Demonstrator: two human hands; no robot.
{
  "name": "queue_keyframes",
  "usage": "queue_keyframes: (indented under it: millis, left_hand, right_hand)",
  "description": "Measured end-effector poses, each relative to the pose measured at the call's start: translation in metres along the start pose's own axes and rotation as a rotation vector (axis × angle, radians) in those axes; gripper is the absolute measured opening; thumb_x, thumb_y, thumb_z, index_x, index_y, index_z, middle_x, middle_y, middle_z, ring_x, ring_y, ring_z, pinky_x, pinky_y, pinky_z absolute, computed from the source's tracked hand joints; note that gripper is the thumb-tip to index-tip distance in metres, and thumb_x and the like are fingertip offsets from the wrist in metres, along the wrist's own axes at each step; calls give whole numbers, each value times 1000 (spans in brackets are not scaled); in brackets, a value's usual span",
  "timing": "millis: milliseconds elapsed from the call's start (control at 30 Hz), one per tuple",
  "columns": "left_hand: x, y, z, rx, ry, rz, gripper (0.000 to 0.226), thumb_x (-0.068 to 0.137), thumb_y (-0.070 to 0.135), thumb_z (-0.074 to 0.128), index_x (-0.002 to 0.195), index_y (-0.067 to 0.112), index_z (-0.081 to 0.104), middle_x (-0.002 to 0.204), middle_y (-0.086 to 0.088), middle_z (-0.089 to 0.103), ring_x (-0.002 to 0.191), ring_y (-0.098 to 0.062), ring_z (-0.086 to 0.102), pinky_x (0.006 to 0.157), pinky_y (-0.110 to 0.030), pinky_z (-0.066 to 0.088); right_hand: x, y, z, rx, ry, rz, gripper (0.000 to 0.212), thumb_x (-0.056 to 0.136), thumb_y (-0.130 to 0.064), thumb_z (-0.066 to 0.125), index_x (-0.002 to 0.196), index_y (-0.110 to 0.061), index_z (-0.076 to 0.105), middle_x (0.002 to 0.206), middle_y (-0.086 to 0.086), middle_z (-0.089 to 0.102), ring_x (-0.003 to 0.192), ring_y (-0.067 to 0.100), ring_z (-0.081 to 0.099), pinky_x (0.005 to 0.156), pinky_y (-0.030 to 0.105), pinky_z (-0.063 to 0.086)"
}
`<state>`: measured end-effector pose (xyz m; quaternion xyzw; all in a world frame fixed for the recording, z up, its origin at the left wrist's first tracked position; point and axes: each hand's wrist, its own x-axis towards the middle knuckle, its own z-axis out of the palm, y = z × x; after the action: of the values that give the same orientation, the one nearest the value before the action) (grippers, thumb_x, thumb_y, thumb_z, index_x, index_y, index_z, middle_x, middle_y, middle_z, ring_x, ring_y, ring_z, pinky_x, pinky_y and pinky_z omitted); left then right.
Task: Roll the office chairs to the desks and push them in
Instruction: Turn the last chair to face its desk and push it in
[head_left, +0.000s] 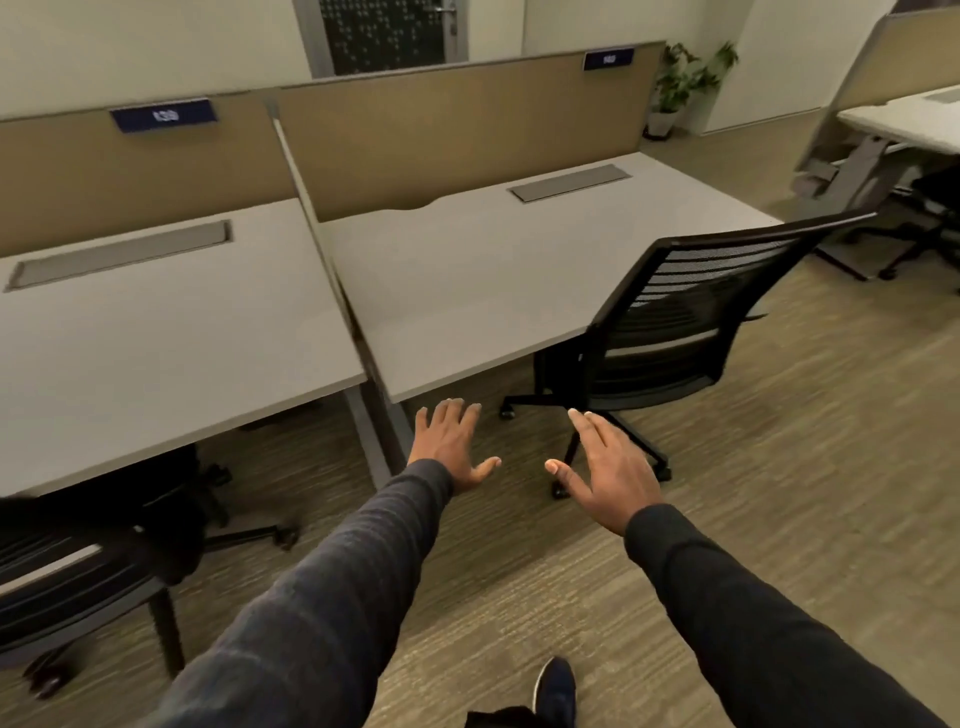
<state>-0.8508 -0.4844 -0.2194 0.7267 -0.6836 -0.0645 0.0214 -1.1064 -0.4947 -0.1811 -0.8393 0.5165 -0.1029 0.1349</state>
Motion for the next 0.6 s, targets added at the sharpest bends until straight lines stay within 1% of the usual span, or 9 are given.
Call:
queue_keyframes:
  millis: [100, 167, 267, 333, 400, 467, 600]
  left_hand:
    - [46, 47, 4, -30, -26, 12, 91, 81, 71, 52, 154, 24, 23, 156, -7, 29, 146, -28, 21, 119, -57, 11]
    - [77, 75, 3, -40, -28, 23, 91, 82, 71, 52, 154, 23, 23, 157, -8, 28, 146, -28, 20, 119, -57, 12]
    - [121, 116, -5, -51, -41, 63, 91, 81, 71, 52, 153, 24, 23, 157, -8, 28, 146, -29, 21, 119, -57, 13]
    - [149, 140, -11, -42, -30, 59, 91, 80, 72, 53, 152, 25, 24, 156, -8, 30, 145, -29, 24, 118, -57, 16]
    - [176, 160, -18, -38, 4, 41, 89, 80, 72, 53, 150, 24, 26, 151, -8, 36, 140, -29, 31, 116, -54, 22]
    - [205, 182, -25, -43, 50, 34, 87, 80, 71, 54, 148, 22, 30, 147, -8, 39, 137, -29, 34, 113, -51, 27]
    - [265, 224, -41, -133, 134, -32, 93, 80, 68, 58, 151, 17, 25, 148, -9, 38, 136, -30, 35, 110, -49, 31]
  right_hand:
    - [21, 61, -26, -29, -18, 9, 95, 86, -81, 19, 158, -20, 25, 158, 11, 35, 146, 26, 32, 116, 45, 35]
    - [36, 100, -44, -58, 2, 23, 93, 87, -80, 22, 159, -20, 24, 158, 10, 35, 146, 25, 32, 115, 45, 36]
    - [54, 152, -70, -56, 42, 69, 86, 92, -72, 35, 158, -17, 26, 158, 13, 35, 146, 28, 33, 114, 46, 37]
    - [66, 182, -84, -43, 69, 89, 82, 94, -65, 44, 158, -16, 27, 158, 14, 35, 146, 28, 33, 114, 46, 37]
    - [80, 207, -97, -13, 100, 100, 81, 95, -60, 48, 158, -14, 27, 158, 16, 35, 146, 29, 33, 114, 46, 36]
    - [98, 238, -112, 25, 130, 126, 82, 95, -59, 50, 157, -12, 28, 156, 18, 35, 143, 31, 35, 113, 48, 38]
    - [139, 306, -137, 37, 207, 140, 85, 91, -60, 54, 157, -11, 29, 154, 20, 36, 137, 38, 42, 107, 53, 42]
